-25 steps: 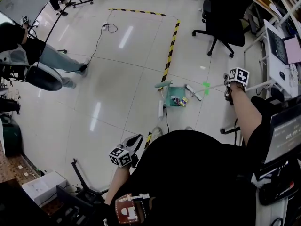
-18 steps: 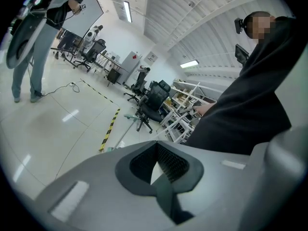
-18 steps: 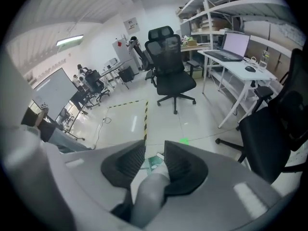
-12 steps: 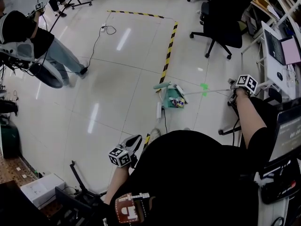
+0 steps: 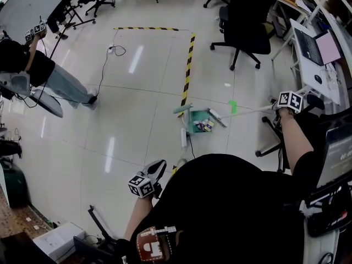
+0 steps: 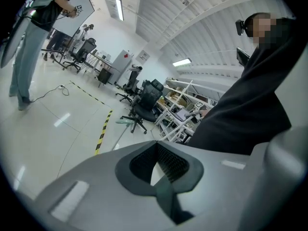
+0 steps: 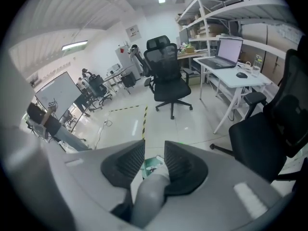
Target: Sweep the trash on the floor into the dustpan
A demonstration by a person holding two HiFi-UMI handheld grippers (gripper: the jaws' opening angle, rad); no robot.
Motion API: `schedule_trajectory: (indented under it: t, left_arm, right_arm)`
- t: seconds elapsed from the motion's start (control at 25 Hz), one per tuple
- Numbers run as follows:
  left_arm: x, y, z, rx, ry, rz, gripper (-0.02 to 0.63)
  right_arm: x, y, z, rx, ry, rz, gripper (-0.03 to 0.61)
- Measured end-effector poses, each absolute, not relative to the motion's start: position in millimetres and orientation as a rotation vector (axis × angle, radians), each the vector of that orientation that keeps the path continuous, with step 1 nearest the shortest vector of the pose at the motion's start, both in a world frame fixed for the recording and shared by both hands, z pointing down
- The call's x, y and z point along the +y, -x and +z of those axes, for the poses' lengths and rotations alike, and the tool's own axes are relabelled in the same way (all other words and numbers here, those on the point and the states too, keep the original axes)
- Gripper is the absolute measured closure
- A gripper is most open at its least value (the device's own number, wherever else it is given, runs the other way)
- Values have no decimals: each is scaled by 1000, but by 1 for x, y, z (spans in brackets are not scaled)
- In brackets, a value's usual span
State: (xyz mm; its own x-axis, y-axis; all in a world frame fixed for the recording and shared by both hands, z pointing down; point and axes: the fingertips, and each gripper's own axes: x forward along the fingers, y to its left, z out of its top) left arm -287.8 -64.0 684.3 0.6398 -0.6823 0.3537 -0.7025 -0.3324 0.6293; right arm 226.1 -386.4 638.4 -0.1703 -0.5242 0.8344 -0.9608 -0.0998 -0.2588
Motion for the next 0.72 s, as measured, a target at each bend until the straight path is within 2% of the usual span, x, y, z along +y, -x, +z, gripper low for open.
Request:
schedule_trajectory:
  t: [0.48,0.72]
  left_arm:
    - [-93,270,676,-680,-2291,142,614]
    - [-67,211,653,-585,-2369,193,614]
  right_arm:
    - [-234,-260,613,-1615,-1736,1183,454]
    - [-164,-275,610,-1667,-1600,1094,454]
